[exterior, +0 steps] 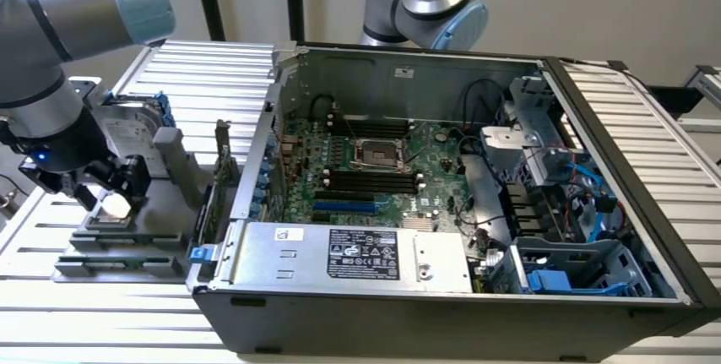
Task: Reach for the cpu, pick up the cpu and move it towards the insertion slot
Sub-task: 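Pick up the cpu and move it towards the insertion slot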
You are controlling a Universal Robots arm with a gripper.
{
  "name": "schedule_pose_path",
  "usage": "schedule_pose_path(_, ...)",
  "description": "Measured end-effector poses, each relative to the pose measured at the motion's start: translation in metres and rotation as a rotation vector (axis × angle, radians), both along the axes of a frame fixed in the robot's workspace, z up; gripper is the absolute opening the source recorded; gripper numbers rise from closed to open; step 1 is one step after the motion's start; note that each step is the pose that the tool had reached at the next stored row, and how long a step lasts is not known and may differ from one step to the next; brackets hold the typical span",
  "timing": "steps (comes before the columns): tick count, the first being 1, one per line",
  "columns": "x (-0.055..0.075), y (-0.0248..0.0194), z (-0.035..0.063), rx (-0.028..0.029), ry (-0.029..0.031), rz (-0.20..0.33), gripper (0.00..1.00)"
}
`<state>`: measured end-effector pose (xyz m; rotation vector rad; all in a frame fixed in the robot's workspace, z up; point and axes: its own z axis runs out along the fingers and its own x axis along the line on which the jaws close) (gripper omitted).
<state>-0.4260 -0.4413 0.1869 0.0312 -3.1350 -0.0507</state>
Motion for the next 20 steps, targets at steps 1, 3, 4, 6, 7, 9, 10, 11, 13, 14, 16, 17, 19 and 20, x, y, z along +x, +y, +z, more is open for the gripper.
schedule_pose_path(1, 0.0000, 0.0000, -0.0001, -0.0001, 0.0001, 0.000, 0.71)
schedule_pose_path(3, 0.0000, 0.0000, -0.0004, -0.0002, 0.0000, 0.000, 0.71)
schedule_pose_path(4, 0.0000, 0.0000, -0.0004, -0.0001, 0.0000, 0.000, 0.71)
schedule_pose_path(6, 0.0000, 0.0000, -0.0005, -0.0002, 0.0000, 0.000, 0.69)
schedule_pose_path(7, 0.0000, 0.0000, -0.0004, -0.0002, 0.0001, 0.000, 0.69)
schedule_pose_path(9, 0.0000, 0.0000, -0.0005, -0.0002, 0.0000, 0.000, 0.62)
schedule_pose_path(10, 0.0000, 0.0000, -0.0005, -0.0002, 0.0000, 0.000, 0.62)
schedule_pose_path(11, 0.0000, 0.0000, -0.0005, -0.0002, 0.0000, 0.000, 0.60)
schedule_pose_path(13, 0.0000, 0.0000, -0.0004, -0.0003, 0.0002, 0.000, 0.60)
schedule_pose_path(14, 0.0000, 0.0000, -0.0004, -0.0002, 0.0002, 0.000, 0.54)
schedule_pose_path(16, 0.0000, 0.0000, -0.0004, -0.0002, 0.0001, 0.000, 0.54)
schedule_pose_path(17, 0.0000, 0.0000, -0.0005, -0.0002, 0.0000, 0.000, 0.54)
schedule_pose_path(19, 0.0000, 0.0000, -0.0005, -0.0002, 0.0000, 0.000, 0.54)
schedule_pose_path(20, 0.0000, 0.0000, -0.0005, -0.0001, 0.0000, 0.000, 0.54)
